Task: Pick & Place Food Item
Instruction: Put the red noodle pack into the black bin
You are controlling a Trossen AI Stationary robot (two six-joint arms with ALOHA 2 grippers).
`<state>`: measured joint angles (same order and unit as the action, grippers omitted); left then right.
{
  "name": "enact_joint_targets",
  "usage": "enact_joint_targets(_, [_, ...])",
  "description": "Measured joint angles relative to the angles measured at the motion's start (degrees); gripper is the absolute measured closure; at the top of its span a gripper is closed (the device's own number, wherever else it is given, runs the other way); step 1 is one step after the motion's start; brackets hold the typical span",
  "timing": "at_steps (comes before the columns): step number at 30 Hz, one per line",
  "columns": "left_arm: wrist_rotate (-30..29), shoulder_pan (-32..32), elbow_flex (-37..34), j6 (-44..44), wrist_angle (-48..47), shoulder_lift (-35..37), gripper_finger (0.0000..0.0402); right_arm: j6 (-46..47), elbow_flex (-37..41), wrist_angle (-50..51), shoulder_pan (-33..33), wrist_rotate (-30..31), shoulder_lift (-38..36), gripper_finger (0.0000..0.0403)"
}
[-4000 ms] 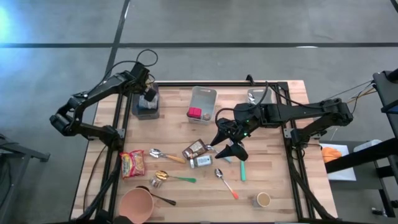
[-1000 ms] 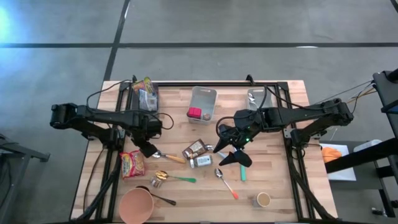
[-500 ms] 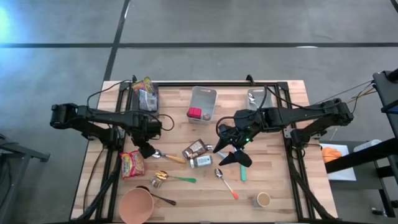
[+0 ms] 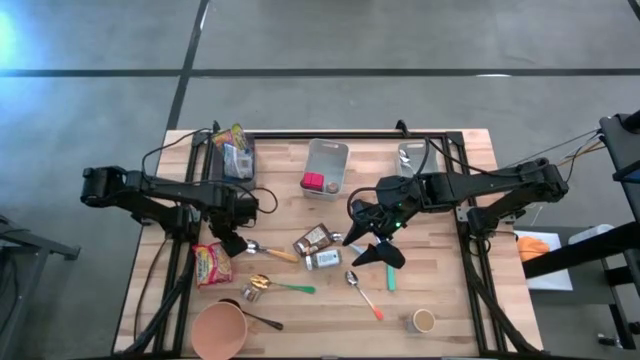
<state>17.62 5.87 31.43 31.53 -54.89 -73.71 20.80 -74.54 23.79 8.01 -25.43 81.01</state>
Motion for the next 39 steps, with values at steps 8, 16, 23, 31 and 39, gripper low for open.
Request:
enact_joint_targets(8, [0.0, -0.1, -0.5, 0.0, 4.3, 0.0, 0.0238, -0.2, 0.0, 0.0, 0.0, 0.0, 0.0, 0.01])
enact_joint_targets(16, [1.6, -0.2, -2.8, 0.0, 3.7, 0.0, 0.0239, 0.5, 0.0, 0.0, 0.0, -0.2, 0.0, 0.01])
enact_joint_targets(23, [3.3, -0.2, -2.8, -1.3, 3.4, 0.0, 0.0261, 0.0, 0.0, 0.0, 0.0, -0.2, 0.0, 0.01])
enact_joint_targets(31, [3.2, -0.2, -2.8, -1.7, 3.3, 0.0, 0.0392, 0.2, 0.0, 0.0, 0.0, -0.2, 0.0, 0.01])
enact_joint_targets(39, [3.2, -0.2, -0.9, -1.5, 0.9, 0.0, 0.04, 0.0, 0.0, 0.1, 0.0, -0.2, 0.0, 0.01])
